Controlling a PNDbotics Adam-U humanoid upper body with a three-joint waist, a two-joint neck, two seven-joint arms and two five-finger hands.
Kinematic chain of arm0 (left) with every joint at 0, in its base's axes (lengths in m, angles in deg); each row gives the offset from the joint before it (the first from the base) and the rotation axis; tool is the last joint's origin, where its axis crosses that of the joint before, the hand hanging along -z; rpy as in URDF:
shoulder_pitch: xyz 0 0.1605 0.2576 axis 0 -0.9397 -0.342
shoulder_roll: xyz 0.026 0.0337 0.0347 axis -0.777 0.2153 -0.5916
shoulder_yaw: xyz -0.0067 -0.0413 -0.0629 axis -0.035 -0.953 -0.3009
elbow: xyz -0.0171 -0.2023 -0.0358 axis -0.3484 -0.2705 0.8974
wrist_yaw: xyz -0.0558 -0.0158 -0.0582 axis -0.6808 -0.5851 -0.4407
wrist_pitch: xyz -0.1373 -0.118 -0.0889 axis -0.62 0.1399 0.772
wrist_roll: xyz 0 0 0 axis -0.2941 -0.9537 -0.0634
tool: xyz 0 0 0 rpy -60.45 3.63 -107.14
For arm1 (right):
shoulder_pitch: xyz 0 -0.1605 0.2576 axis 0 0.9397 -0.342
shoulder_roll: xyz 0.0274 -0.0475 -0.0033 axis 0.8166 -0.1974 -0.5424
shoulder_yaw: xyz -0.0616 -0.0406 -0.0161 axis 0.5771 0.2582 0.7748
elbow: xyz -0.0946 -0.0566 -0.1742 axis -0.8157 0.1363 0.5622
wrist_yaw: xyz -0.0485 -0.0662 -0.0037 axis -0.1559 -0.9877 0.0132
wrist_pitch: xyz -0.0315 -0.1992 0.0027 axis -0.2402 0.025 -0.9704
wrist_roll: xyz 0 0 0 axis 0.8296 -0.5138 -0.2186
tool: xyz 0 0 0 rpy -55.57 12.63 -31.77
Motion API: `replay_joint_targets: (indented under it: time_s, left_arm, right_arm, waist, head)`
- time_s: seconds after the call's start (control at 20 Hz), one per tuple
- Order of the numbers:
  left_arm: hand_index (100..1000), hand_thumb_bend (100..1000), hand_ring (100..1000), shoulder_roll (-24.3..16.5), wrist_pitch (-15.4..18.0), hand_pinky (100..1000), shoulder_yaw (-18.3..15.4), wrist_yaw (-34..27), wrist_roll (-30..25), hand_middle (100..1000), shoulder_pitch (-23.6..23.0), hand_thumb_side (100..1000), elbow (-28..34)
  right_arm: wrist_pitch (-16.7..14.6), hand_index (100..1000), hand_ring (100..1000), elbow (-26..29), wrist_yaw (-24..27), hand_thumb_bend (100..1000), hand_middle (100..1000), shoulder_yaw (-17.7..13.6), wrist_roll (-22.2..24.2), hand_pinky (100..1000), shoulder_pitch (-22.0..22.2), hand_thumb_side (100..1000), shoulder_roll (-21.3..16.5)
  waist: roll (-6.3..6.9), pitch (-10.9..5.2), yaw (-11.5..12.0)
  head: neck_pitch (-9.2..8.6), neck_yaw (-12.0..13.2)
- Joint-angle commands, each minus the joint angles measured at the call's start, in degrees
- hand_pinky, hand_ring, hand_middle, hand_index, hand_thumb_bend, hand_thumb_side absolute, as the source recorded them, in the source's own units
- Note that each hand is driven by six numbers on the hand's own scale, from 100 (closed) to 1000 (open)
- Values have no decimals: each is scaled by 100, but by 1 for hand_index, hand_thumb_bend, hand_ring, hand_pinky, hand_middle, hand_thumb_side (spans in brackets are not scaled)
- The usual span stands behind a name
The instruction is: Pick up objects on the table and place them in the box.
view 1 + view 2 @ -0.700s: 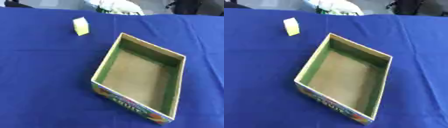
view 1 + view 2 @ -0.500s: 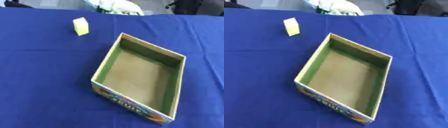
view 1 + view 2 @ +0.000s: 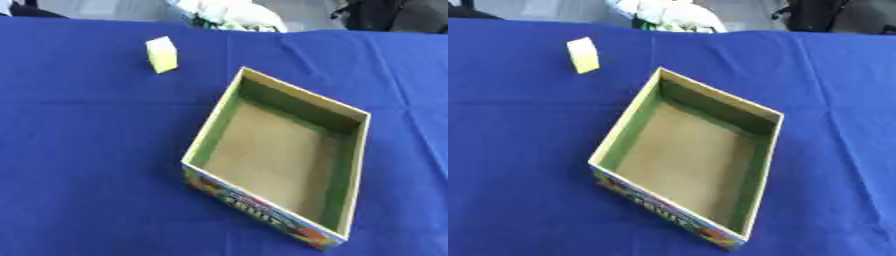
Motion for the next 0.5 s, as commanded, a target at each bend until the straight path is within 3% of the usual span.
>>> replay_joint_targets:
  time_s: [0.05,0.3,0.4,0.5]
  left_arm:
    - [725,189,835,-551,51,760,176,191,-128,944,327,786,103]
    - [731,177,834,-1362,-240,757,567,470,-466,932,1101,780,-49]
    - [730,171,835,-2147,-674,759,760,24,-560,938,2048,790,-642]
    - [731,157,838,-2482,-921,761,981,-219,-745,946,2804,807,-1406]
  right_arm:
    - [-4,800,635,119,-40,100,548,7,18,576,19,1000,-185]
    - [-2,800,635,119,-49,100,548,38,58,577,61,1000,-221]
    - [-11,800,635,119,-35,100,548,49,69,577,40,1000,-197]
    - [-20,800,635,119,-25,100,549,64,84,577,33,1000,-195]
  waist:
    - [47,-108,-26]
    - [64,-89,-76]
    - [19,-40,-98]
    - [1,-18,-122]
  head:
    - [37,-5]
    - [54,15]
    - [9,29]
    - [-17,40]
